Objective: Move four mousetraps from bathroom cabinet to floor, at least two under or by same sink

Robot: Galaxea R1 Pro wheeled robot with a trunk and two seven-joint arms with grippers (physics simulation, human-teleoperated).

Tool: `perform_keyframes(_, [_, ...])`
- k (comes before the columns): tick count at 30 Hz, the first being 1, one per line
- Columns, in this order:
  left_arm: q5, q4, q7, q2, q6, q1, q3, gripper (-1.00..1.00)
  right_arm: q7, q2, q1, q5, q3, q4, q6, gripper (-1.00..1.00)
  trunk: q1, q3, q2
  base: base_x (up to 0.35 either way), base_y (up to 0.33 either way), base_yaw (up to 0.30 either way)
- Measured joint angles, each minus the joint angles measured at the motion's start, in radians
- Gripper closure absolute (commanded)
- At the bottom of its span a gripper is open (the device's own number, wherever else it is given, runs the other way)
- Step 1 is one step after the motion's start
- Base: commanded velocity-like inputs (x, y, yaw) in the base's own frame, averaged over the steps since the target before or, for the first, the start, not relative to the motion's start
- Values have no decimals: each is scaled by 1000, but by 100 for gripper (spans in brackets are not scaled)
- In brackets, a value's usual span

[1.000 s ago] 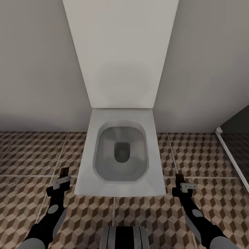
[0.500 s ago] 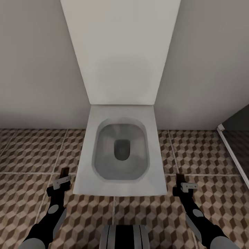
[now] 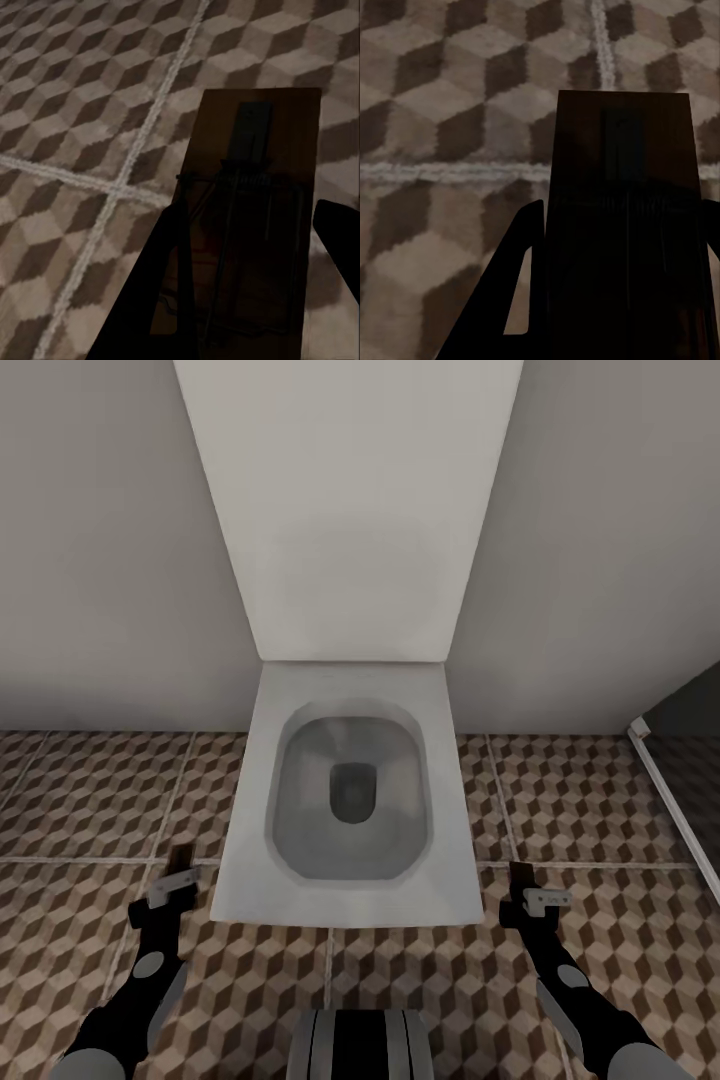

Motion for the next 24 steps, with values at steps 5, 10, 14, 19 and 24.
perform_keyframes(5, [1,0,1,10,0,0,1,100,0,0,0,0,0,0,-1,100,0,0,0,0,0,0])
perform_keyframes(10, [0,0,1,8,0,0,0,100,0,0,0,0,-2,0,-5,100,0,0,0,0,0,0])
perform_keyframes(14, [1,1,1,9,0,0,0,100,0,0,0,-3,-1,2,-90,100,0,0,0,0,0,0])
perform_keyframes(19, [1,1,1,6,0,0,0,100,11,-1,0,-5,1,5,-138,100,0,0,0,0,0,0])
perform_keyframes(24, [2,1,0,5,0,0,0,100,31,-3,4,1,3,6,-150,100,0,0,0,0,0,0])
